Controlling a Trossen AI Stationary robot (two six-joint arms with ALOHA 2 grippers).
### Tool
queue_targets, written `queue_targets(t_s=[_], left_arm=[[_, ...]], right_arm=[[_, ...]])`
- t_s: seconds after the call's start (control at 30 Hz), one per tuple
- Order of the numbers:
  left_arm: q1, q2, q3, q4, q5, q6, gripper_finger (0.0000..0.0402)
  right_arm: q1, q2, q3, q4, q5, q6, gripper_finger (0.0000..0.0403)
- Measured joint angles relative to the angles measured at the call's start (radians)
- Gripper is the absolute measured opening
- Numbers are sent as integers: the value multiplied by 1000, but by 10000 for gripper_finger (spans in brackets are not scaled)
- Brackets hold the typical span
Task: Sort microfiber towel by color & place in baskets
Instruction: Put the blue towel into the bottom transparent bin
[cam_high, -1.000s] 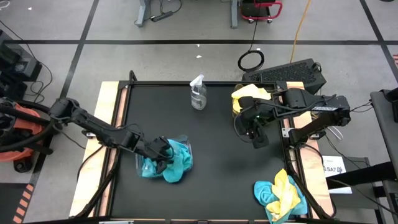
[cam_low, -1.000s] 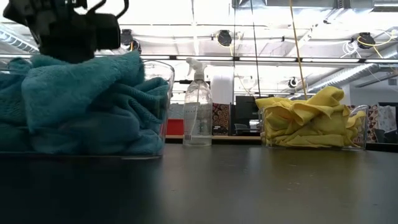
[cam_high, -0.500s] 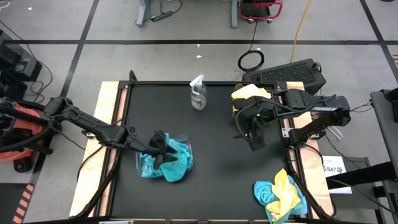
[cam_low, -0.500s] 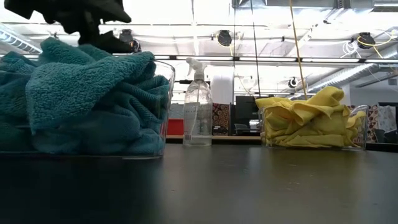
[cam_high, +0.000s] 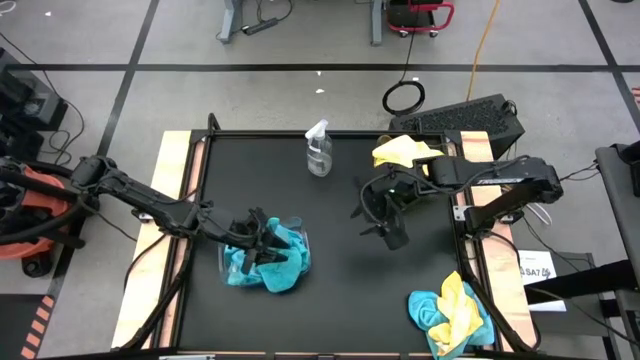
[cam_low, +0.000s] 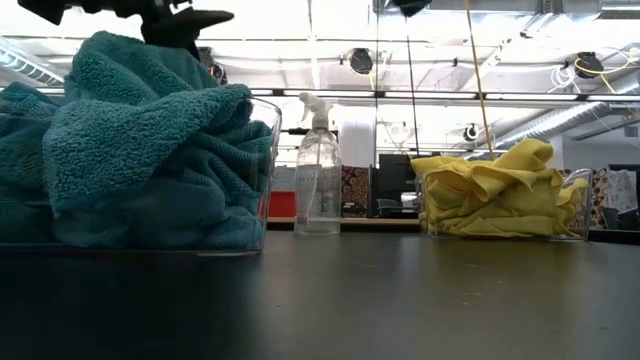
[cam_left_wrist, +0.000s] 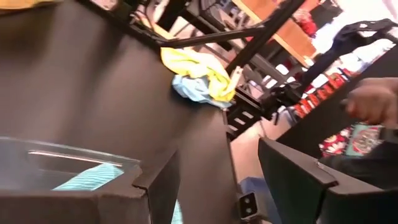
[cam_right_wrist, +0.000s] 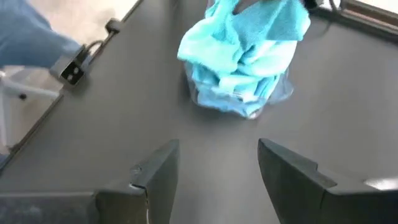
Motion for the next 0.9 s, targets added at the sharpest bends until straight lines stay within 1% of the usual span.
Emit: queue_targets(t_s=[0.13, 0.27, 0.37, 0.43, 0.6, 0.77, 0.9], left_arm=[[0, 0, 0, 19, 33, 2, 219], [0, 0, 0, 38, 61, 5, 219], [0, 0, 0, 84, 79, 29, 219], [0, 0, 1, 106, 82, 50, 219], [2, 0, 1, 125, 83, 76, 219], [10, 0, 1, 141, 83, 84, 219], [11, 0, 1, 148, 83, 93, 219]], right_arm=[[-36, 0, -88, 169, -39, 3, 210], [-59, 3, -159, 366, -49, 29, 210], [-70, 21, -199, 526, -96, 49, 210], [-73, 53, -215, 622, -119, 67, 210], [-73, 158, -217, 733, -147, 85, 210], [-73, 273, -217, 905, -147, 156, 210], [-73, 334, -213, 1053, -146, 221, 210]])
